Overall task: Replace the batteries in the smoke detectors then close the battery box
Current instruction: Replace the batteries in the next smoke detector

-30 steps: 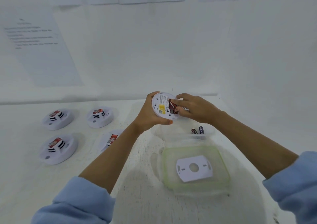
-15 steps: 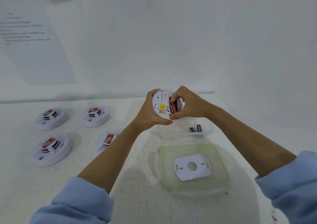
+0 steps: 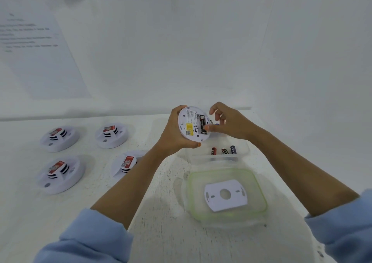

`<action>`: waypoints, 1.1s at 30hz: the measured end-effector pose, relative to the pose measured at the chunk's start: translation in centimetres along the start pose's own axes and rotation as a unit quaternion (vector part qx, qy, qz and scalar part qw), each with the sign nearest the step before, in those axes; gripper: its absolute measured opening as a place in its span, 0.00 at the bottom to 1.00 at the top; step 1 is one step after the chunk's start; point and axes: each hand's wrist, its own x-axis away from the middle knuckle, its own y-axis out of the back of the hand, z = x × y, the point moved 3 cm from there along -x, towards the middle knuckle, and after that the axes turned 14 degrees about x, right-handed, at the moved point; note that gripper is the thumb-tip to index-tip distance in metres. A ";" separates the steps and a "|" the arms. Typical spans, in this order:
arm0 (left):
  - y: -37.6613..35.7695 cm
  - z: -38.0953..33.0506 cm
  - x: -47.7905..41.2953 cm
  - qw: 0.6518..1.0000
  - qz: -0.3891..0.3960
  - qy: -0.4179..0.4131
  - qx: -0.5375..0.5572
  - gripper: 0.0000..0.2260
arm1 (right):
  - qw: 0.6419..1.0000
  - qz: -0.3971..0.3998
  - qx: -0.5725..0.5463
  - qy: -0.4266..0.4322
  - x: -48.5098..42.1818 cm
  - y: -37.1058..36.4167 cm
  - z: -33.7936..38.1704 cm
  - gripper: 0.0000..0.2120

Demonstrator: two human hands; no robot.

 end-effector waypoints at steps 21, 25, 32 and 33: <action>-0.3 -0.7 -0.4 0.999 -0.016 -0.034 -0.006 0.43 | 0.978 -0.207 0.015 0.019 -1.7 -1.4 2.4 0.08; 0.3 -1.1 -0.6 0.999 -0.015 -0.037 -0.013 0.43 | 0.951 -0.280 -0.129 -0.037 -1.3 -0.3 2.1 0.05; 1.3 -0.7 -0.4 0.999 -0.017 -0.014 -0.029 0.44 | 0.984 0.016 0.004 -0.180 -0.4 -1.4 -0.6 0.05; 1.4 -0.7 -0.4 0.999 -0.020 -0.011 -0.031 0.45 | 0.980 0.070 0.048 -0.180 -0.2 -2.0 -0.7 0.04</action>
